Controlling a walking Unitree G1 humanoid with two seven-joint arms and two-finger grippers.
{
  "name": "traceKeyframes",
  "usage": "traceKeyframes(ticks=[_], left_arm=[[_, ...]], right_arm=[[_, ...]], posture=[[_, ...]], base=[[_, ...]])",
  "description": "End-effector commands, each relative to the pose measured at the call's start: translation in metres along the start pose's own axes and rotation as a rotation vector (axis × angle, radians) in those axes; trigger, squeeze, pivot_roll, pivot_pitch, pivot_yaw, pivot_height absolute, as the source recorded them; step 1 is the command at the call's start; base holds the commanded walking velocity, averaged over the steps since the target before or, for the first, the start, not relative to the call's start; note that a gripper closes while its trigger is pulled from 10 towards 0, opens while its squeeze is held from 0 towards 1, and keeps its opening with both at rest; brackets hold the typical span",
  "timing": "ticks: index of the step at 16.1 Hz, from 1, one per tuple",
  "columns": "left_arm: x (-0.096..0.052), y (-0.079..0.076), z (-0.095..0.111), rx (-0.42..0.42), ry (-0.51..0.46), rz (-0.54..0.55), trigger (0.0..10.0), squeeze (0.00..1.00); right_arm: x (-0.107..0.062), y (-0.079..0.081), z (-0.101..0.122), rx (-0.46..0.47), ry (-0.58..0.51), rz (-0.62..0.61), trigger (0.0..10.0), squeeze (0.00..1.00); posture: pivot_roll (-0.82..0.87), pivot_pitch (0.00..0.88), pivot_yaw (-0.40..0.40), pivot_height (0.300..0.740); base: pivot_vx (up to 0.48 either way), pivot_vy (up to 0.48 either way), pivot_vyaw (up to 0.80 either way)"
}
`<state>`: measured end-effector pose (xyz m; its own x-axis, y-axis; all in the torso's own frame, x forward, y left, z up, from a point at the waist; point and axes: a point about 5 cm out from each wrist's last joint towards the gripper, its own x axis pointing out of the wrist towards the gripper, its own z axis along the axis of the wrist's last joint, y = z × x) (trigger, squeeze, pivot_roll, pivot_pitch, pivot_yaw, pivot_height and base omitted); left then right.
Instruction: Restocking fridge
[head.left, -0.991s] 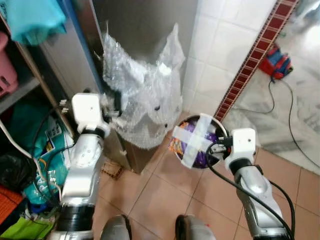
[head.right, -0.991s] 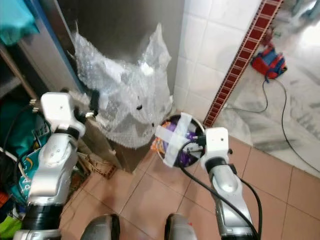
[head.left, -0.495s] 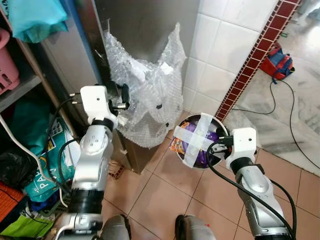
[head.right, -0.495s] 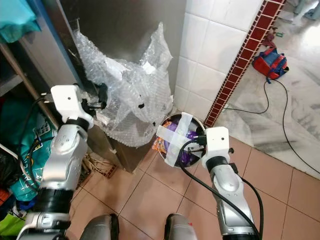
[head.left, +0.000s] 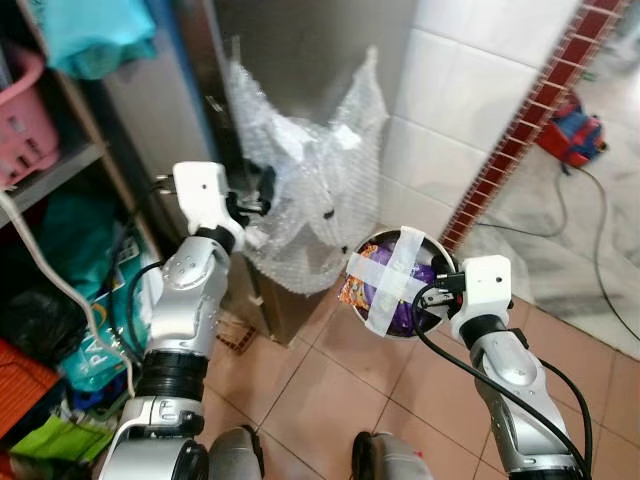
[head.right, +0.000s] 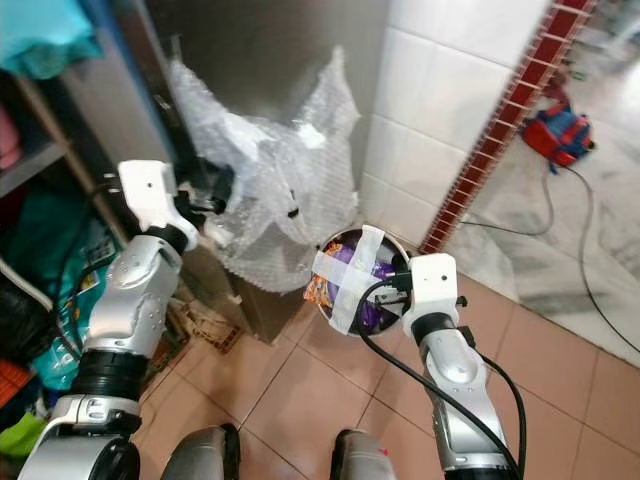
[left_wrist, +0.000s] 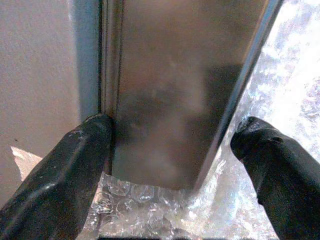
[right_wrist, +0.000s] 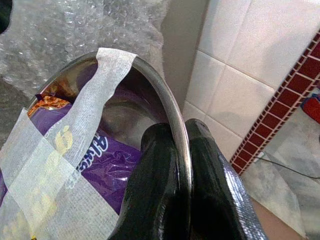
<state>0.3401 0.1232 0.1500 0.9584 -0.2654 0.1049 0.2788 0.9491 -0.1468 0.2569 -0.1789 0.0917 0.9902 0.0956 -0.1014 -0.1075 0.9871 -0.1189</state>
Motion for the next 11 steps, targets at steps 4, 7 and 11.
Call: traceKeyframes(ticks=[4, 7, 11], left_arm=[[0.002, -0.035, -0.025, 0.006, 0.126, -0.215, 10.0, 0.00], [-0.002, -0.053, -0.033, 0.011, 0.156, -0.326, 10.0, 0.00], [-0.011, -0.077, -0.041, 0.005, 0.156, -0.395, 10.0, 0.00]], right_arm=[[-0.002, -0.001, 0.002, -0.004, -0.012, -0.006, 10.0, 0.00], [-0.001, -0.002, 0.002, -0.010, -0.015, -0.014, 10.0, 0.00], [-0.005, -0.010, -0.001, -0.029, 0.004, -0.113, 10.0, 0.00]], posture=[[-0.03, 0.153, -0.013, 0.740], [-0.03, 0.151, -0.016, 0.740], [-0.03, 0.151, -0.013, 0.740]], base=[[0.000, 0.000, 0.00], [0.000, 0.000, 0.00], [0.000, 0.000, -0.48]])
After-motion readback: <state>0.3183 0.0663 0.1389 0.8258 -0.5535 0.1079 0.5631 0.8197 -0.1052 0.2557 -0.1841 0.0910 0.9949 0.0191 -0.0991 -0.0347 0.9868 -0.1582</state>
